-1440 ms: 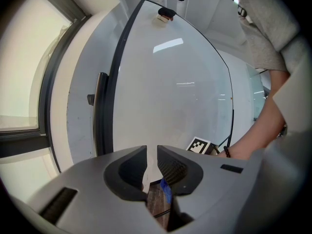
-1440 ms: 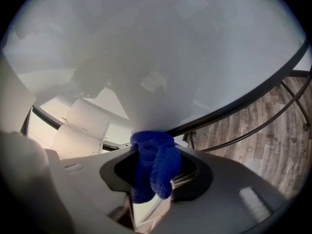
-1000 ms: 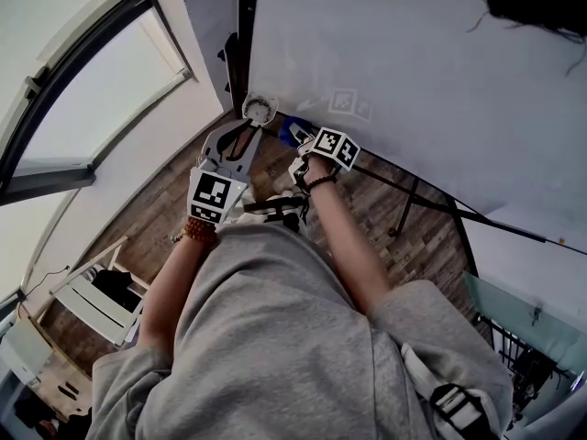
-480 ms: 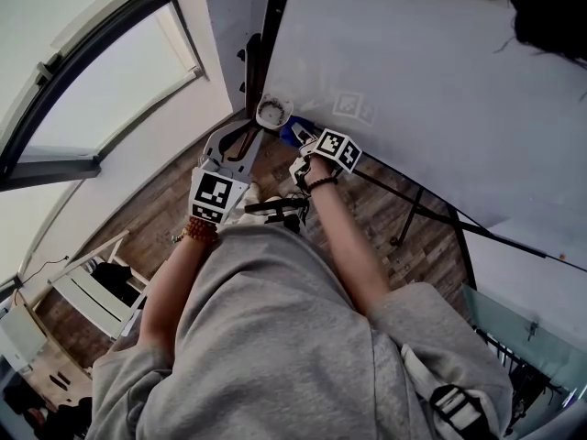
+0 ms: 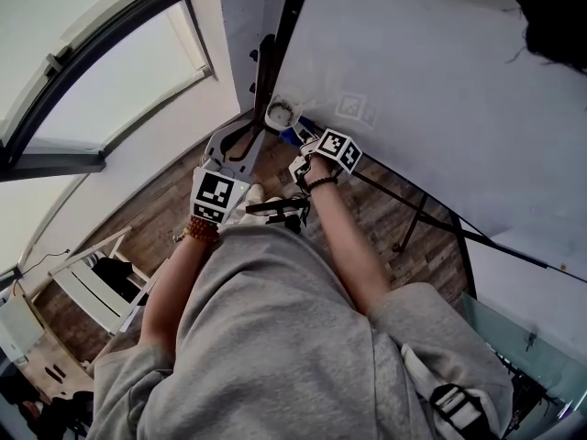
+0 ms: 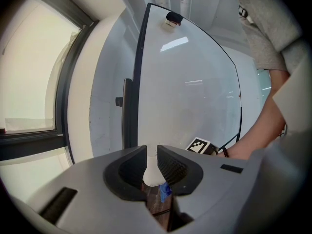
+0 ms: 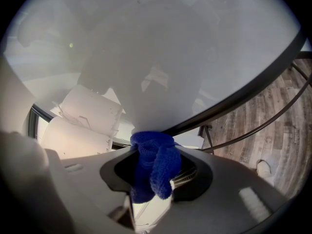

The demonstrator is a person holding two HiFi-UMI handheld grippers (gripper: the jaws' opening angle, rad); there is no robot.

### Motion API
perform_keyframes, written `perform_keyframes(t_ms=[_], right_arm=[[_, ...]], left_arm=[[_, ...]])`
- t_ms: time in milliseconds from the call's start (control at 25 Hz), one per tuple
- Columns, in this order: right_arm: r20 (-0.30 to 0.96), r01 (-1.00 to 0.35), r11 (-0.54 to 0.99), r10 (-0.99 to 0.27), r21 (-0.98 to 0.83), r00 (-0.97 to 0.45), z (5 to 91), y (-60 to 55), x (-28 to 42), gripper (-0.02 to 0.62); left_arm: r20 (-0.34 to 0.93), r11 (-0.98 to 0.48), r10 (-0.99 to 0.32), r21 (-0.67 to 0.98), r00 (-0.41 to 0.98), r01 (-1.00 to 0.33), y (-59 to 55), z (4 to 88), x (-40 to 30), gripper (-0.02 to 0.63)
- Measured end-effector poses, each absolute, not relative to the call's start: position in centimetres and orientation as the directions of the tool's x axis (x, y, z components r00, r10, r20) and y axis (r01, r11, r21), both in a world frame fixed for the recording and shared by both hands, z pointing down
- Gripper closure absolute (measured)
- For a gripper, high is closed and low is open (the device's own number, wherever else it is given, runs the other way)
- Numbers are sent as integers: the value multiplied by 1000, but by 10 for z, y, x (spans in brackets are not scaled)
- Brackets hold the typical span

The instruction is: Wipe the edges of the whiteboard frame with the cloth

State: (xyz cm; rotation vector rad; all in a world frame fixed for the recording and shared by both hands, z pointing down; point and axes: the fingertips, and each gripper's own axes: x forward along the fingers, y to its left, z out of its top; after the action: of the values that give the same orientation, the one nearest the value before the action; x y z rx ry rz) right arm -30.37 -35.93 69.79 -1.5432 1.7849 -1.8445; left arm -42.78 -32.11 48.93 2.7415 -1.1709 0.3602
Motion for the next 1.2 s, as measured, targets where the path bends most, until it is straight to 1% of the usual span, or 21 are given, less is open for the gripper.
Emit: perform_keyframes(t_ms=[440, 600, 680, 800, 1000, 1200], right_arm=[[498, -466, -265, -710, -844, -499, 700, -357, -308, 420], [585, -572, -260, -632, -778, -509, 709, -335, -304, 416], [605, -613, -240, -618, -753, -501, 705, -328, -297, 416], [600, -645, -199, -631, -738, -492, 692, -323, -288, 416], [634, -739, -129, -623, -661, -458, 671, -301, -274, 414], [611, -789, -113, -702, -604, -367, 640, -280, -246, 414]], left_arm=[[261, -680, -702, 29, 662, -732, -316, 484, -428, 551], [250, -690, -695, 32, 674, -724, -310, 479, -422, 551], [246, -697, -689, 35, 682, -716, -306, 477, -417, 551], [242, -719, -666, 40, 705, -693, -300, 478, -406, 551], [224, -750, -636, 46, 738, -660, -291, 475, -384, 552], [214, -783, -602, 33, 770, -621, -288, 468, -362, 551]])
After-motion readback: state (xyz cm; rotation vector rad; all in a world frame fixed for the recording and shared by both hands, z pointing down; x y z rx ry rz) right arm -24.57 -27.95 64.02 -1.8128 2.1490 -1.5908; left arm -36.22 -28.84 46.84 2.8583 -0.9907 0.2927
